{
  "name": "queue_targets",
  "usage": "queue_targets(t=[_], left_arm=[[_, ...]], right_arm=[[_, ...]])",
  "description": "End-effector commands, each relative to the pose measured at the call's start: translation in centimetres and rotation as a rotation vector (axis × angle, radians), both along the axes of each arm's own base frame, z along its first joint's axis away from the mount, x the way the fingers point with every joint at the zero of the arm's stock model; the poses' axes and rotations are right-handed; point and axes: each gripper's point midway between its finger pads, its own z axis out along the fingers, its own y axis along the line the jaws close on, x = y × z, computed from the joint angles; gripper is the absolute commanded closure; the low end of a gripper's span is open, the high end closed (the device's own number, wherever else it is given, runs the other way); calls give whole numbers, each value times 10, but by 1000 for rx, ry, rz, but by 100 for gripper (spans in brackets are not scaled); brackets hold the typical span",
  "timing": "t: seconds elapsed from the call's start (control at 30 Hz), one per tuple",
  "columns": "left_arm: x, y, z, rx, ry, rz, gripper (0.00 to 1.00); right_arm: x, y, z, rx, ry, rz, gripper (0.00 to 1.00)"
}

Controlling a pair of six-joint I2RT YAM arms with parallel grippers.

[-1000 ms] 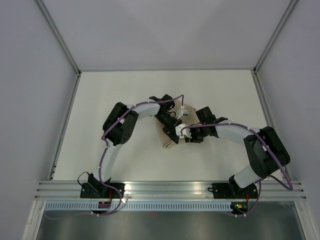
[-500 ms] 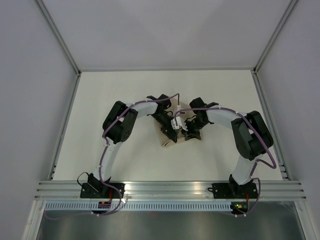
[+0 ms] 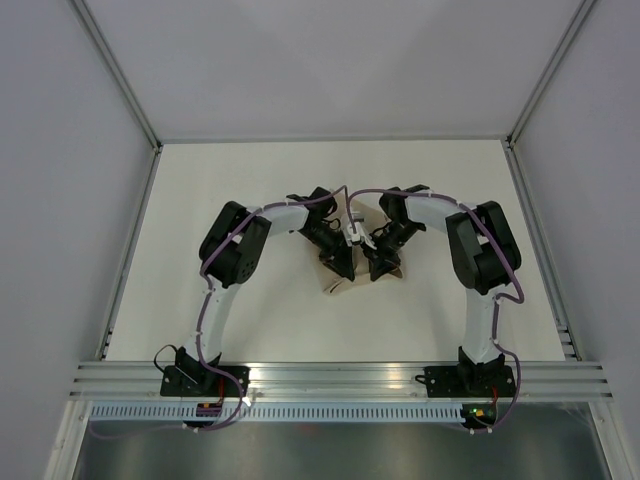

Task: Fold the napkin, place the utensils inside, and roll it up
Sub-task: Roll the napkin with the utensil

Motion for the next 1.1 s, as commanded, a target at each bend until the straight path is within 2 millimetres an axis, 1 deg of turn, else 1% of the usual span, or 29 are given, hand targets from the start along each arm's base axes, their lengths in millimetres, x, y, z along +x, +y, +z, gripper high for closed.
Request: queue_targets(t=[0.0, 0.03, 0.17, 0.2, 0.23, 0.27, 0.3, 0.37, 0.4, 0.43, 0.47, 0.5, 0.53, 0.57, 0.6, 0.63, 0.67, 0.7, 0.73, 0.77, 0.8, 0.83, 0.87, 0.9, 0.93, 0.97, 1.0, 1.03, 1.07], left_arm=[[43, -5, 24, -23, -176, 106, 70], [47, -6, 31, -33, -208, 112, 70], [55, 1, 37, -18, -254, 151, 69], [59, 5, 36, -5, -259, 169, 69], [62, 9, 35, 11, -272, 185, 69], [71, 12, 41, -1, -306, 208, 69], [72, 17, 39, 13, -301, 234, 69], [80, 30, 45, 23, -343, 291, 70], [90, 32, 51, 16, -385, 336, 70], [96, 36, 56, 17, -414, 367, 70], [97, 44, 66, 21, -438, 413, 71], [110, 47, 74, 12, -504, 460, 71], [113, 51, 80, 5, -529, 492, 71], [110, 59, 80, 13, -540, 525, 71], [113, 61, 102, -19, -591, 564, 70], [122, 64, 114, -32, -660, 611, 71], [120, 69, 114, -33, -674, 643, 71], [123, 75, 135, -51, -739, 693, 71], [127, 76, 150, -93, -798, 722, 72], [122, 81, 146, -91, -813, 736, 72], [120, 85, 166, -118, -881, 763, 72], [114, 82, 166, -121, -918, 754, 72], [111, 82, 170, -110, -996, 723, 71], [112, 84, 172, -73, -1052, 732, 71], [100, 74, 173, -64, -1089, 688, 71], [97, 71, 171, -37, -1156, 637, 71], [98, 72, 168, 8, -1197, 635, 70], [86, 59, 162, 21, -1209, 589, 70], [84, 56, 160, 44, -1272, 539, 69]], right_arm=[[-21, -7, -7, -13, 92, 48, 88], [-21, -7, -8, -14, 94, 47, 88], [-20, -8, -10, -24, 118, 43, 88], [-19, -8, -8, -24, 123, 41, 89], [-18, -7, -10, -26, 136, 37, 89], [-17, -8, -10, -27, 143, 33, 89], [-16, -7, -10, -27, 163, 27, 89], [-14, -7, -10, -32, 179, 19, 89], [-13, -7, -10, -35, 199, 16, 89], [-12, -6, -11, -35, 208, 16, 89], [-14, -7, -10, -39, 228, 12, 89], [-9, -7, -11, -36, 230, 6, 89], [-9, -6, -11, -38, 241, 2, 89], [-7, -6, -11, -41, 249, -3, 89], [-5, -6, -11, -46, 265, -8, 89], [-4, -6, -12, -50, 278, -12, 89], [-3, -5, -12, -52, 287, -15, 89], [-1, -5, -13, -59, 305, -18, 89], [0, -4, -14, -62, 314, -23, 89], [2, -4, -14, -68, 331, -33, 89], [2, -4, -15, -73, 338, -36, 89], [3, -4, -15, -75, 346, -39, 89], [5, -3, -17, -84, 361, -49, 89], [5, -3, -17, -88, 367, -51, 89], [6, -3, -17, -93, 375, -53, 90], [8, -2, -18, -97, 382, -62, 90], [9, -2, -19, -102, 386, -67, 90], [10, -2, -19, -103, 387, -71, 90], [11, -1, -20, -104, 390, -75, 90]])
